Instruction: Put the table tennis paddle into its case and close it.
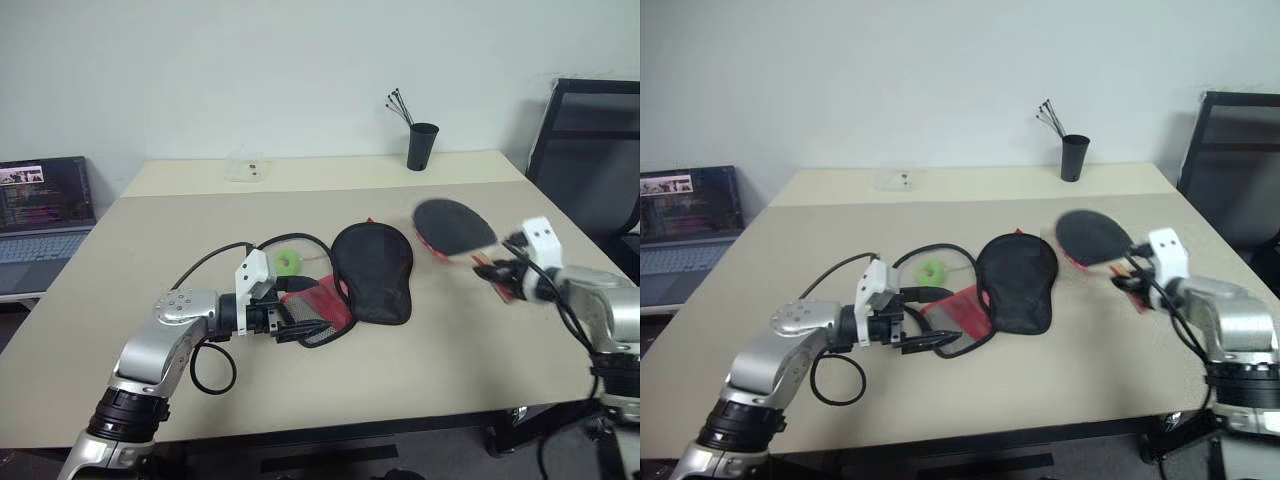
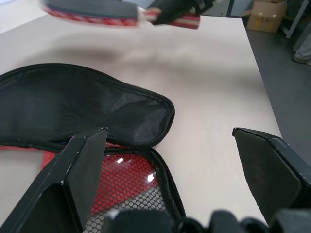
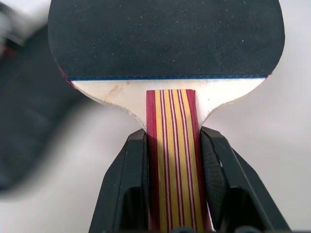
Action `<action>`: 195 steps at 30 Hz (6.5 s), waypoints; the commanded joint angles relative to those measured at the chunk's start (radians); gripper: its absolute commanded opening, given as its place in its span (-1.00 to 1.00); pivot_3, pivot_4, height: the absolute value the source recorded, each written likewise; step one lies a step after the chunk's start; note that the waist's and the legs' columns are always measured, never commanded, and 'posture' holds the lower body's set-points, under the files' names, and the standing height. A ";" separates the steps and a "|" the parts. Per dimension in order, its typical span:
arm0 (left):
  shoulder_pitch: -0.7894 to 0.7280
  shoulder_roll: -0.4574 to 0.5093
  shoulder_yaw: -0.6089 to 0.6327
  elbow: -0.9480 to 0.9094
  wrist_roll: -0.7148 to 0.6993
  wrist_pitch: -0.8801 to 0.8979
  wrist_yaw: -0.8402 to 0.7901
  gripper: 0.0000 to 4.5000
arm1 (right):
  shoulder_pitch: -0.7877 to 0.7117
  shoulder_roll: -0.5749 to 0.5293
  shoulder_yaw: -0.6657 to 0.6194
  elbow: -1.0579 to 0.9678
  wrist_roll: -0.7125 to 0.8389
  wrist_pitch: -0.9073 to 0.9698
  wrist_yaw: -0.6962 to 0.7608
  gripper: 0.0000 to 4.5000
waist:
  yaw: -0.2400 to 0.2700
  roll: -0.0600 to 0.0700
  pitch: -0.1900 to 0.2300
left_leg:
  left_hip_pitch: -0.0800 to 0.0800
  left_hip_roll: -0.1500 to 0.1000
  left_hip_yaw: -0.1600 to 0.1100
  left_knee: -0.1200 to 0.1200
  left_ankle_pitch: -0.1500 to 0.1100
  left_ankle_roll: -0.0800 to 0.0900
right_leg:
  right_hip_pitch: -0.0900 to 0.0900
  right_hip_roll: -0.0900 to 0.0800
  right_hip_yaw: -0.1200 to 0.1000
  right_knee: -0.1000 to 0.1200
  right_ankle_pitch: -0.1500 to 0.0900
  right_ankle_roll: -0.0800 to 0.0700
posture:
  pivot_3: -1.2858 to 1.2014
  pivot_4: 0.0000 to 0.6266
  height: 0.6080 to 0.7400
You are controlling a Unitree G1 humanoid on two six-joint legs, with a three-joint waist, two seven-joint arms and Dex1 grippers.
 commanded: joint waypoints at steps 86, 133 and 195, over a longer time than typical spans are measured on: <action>0.131 0.060 0.122 0.157 0.084 -0.110 0.158 0.84 | 0.065 -0.112 0.119 -0.431 0.310 -0.030 0.173 0.92 | 0.000 -0.001 0.000 | -0.008 -0.001 0.001 0.001 -0.002 0.003 | -0.009 -0.001 0.002 0.000 0.001 0.002 | 0.03 -0.52 1.00; -0.483 -0.385 -0.102 0.818 0.360 -0.371 0.269 -0.98 | 0.164 -0.241 0.032 -0.272 0.298 -0.111 0.074 0.92 | 0.020 -0.005 0.001 | -0.011 -0.004 0.002 0.004 -0.002 0.003 | -0.009 0.002 0.002 -0.001 0.002 0.003 | 0.03 -0.52 1.00; 0.181 0.148 0.242 -0.107 -0.113 0.091 0.087 -1.00 | -0.175 0.344 0.278 0.467 -0.031 -0.200 0.084 -0.99 | -0.023 -0.008 -0.002 | -0.002 0.015 0.007 0.001 -0.002 0.003 | -0.009 0.014 0.009 0.001 0.005 -0.005 | 0.03 -0.52 1.00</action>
